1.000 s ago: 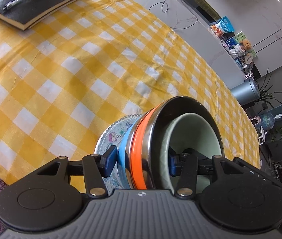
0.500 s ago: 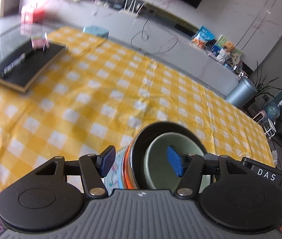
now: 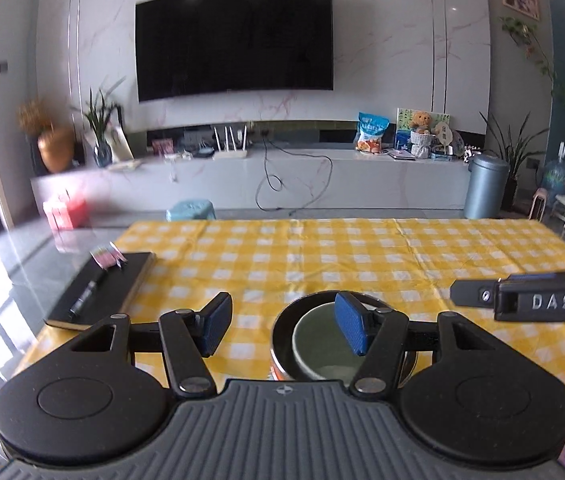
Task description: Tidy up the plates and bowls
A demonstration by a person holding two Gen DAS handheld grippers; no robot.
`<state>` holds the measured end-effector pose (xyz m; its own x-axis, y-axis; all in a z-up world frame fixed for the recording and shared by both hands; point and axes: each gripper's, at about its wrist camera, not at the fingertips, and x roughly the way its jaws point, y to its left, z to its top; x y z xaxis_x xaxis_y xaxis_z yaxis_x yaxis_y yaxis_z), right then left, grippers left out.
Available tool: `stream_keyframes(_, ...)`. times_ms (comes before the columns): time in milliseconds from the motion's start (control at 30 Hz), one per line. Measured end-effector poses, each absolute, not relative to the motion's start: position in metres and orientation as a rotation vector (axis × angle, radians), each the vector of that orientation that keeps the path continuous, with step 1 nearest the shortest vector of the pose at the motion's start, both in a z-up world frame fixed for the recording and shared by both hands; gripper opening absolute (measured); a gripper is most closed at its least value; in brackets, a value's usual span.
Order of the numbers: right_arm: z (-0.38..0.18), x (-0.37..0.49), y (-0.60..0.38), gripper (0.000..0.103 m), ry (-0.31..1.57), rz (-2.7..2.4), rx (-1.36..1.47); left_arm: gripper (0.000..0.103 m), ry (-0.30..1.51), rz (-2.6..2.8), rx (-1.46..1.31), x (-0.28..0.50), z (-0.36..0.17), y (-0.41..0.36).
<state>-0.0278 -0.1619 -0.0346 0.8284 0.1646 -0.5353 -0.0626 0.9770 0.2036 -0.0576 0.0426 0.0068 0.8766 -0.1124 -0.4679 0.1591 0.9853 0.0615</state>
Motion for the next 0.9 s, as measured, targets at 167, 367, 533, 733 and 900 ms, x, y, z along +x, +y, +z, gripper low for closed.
stream_keyframes(167, -0.031, -0.058, -0.161, 0.079, 0.540, 0.117, 0.136, 0.069, 0.479, -0.141, 0.150, -0.078, 0.005, 0.037)
stream_keyframes(367, -0.046, -0.093, -0.157, 0.086, 0.544, 0.090, 0.083, 0.083, 0.488, -0.130, 0.164, -0.090, -0.009, 0.036)
stream_keyframes(533, -0.063, -0.109, -0.155, 0.087, 0.594, 0.073, 0.084, 0.087, 0.534, -0.127, 0.174, -0.094, -0.027, 0.033)
stream_keyframes(733, -0.079, -0.113, -0.146, 0.089, 0.629, 0.063, 0.076, 0.087, 0.646, -0.108, 0.148, -0.088, -0.051, 0.036)
stream_keyframes(900, -0.088, -0.112, -0.140, 0.089, 0.628, 0.051, 0.053, 0.088, 0.713, -0.089, 0.141, -0.083, -0.065, 0.037)
